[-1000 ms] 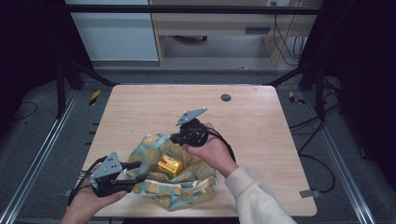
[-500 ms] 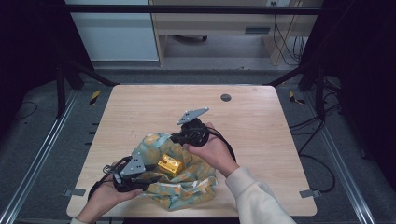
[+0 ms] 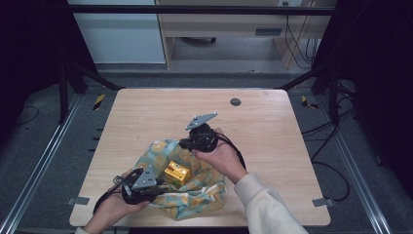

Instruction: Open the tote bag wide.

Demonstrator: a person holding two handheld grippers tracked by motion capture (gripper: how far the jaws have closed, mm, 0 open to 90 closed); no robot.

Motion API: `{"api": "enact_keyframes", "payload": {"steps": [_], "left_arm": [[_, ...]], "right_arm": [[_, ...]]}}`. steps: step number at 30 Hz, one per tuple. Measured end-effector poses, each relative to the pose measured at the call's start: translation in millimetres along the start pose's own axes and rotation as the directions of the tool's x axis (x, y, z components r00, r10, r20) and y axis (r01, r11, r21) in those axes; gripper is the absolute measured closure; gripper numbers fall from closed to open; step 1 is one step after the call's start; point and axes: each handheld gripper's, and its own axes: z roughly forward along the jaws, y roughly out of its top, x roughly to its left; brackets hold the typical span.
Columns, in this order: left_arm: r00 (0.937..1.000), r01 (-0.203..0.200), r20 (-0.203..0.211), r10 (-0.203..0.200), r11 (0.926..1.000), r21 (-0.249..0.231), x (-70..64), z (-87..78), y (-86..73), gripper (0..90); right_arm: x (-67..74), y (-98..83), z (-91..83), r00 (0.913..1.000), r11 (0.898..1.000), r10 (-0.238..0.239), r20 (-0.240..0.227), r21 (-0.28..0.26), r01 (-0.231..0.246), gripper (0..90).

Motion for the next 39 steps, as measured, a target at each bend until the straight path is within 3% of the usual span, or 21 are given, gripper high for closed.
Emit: {"api": "enact_keyframes", "payload": {"steps": [4,7,12,19,21,26,29,34,39], "left_arm": [[0.9999,0.01,0.0,-0.01,0.9996,0.025,-2.0,4.2,2.5,80.5],[0.9999,0.01,-0.01,-0.01,0.9998,0.015,-3.7,0.4,4.6,86.6],[0.9988,0.037,-0.03,-0.038,0.9983,-0.045,-7.2,-12.5,7.5,89.3],[0.9982,0.025,-0.05,-0.033,0.9882,-0.151,-14.8,-39.7,14.1,90.0],[0.9987,0.018,-0.045,-0.025,0.986,-0.166,-18.4,-45.6,15.4,90.0],[0.9999,-0.002,-0.016,-0.001,0.988,-0.154,-26.1,-47.8,13.0,90.0],[1.0,-0.005,0.005,0.006,0.9928,-0.12,-27.8,-40.7,9.4,90.0],[0.9986,-0.05,-0.021,0.049,0.998,-0.038,-31.0,-31.0,5.7,90.0],[0.9977,-0.058,-0.037,0.058,0.9982,-0.017,-31.4,-30.4,3.4,90.0]], "right_arm": [[-3.6,-4.2,2.9,1.0,1.0,0.008,0.005,-0.006,-0.007,87.3],[-5.6,-9.2,5.3,0.9998,1.0,0.015,0.014,-0.001,-0.015,87.9],[-14.4,-12.2,7.6,0.9988,0.999,0.036,0.033,-0.007,-0.036,88.3],[-31.3,-1.9,2.8,0.9953,0.997,0.064,0.073,-0.048,-0.06,88.9],[-34.2,0.3,0.9,0.993,0.993,0.099,0.064,-0.07,-0.094,89.0],[-33.3,3.8,-1.7,0.9918,0.993,0.09,0.091,-0.083,-0.083,89.2],[-38.2,1.2,1.0,0.9896,0.993,0.103,0.1,-0.068,-0.097,89.2],[-45.9,-5.3,7.0,0.9876,0.994,0.106,0.116,-0.037,-0.103,89.2],[-50.1,-11.1,16.5,0.9852,0.994,0.106,0.134,-0.007,-0.106,89.4]]}}
